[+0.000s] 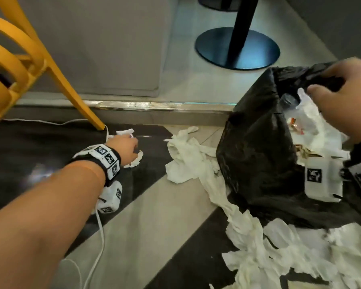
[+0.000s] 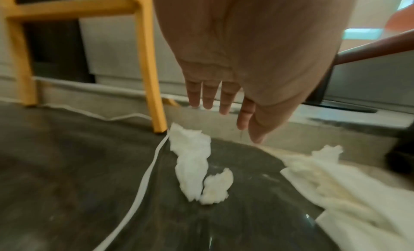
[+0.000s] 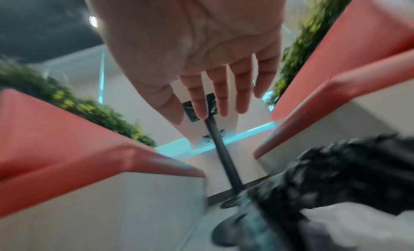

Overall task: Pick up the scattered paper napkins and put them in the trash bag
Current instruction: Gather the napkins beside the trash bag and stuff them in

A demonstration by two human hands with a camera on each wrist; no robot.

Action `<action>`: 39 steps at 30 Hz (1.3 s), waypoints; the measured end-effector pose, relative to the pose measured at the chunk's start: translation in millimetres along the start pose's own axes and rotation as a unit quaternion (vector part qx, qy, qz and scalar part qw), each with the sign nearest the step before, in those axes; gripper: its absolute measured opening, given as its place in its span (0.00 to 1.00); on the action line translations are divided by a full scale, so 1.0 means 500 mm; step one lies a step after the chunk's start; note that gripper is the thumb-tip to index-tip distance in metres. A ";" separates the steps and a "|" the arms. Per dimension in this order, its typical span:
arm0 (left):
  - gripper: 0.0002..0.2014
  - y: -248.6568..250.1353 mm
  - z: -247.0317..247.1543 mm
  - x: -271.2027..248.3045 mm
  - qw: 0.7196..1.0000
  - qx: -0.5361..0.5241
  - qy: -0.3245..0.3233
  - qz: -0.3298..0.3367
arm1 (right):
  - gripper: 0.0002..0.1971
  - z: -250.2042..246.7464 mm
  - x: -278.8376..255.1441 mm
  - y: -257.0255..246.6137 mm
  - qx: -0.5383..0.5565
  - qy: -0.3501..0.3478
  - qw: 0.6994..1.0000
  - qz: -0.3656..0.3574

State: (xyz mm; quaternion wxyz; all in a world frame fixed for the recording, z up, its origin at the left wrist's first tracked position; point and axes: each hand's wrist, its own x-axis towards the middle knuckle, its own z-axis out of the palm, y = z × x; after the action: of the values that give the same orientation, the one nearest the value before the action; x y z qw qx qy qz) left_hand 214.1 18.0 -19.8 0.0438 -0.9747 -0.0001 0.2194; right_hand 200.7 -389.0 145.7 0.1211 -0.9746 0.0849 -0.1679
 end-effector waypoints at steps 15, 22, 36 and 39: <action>0.31 -0.042 0.220 0.135 0.986 -0.155 -0.011 -0.063 | 0.13 0.301 -0.285 -0.188 0.011 -0.381 0.919 -0.097; 0.18 0.009 0.258 0.067 0.982 -0.186 0.042 -0.004 | 0.12 0.360 -0.280 -0.169 0.039 -0.391 0.919 -0.008; 0.37 0.181 0.203 0.050 0.956 -0.036 -0.092 0.276 | 0.31 0.492 -0.328 -0.122 -0.115 -0.530 0.839 -0.041; 0.23 0.174 0.207 0.042 0.964 0.008 -0.074 0.254 | 0.15 0.484 -0.327 -0.111 -0.042 -0.468 0.882 -0.015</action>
State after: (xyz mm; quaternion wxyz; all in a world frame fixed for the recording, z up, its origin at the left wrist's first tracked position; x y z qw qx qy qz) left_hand 187.0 -59.6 -129.2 -0.0060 -0.9233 0.2461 0.2949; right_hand 139.7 -252.1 -111.2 0.1030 -0.9451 0.0106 0.3100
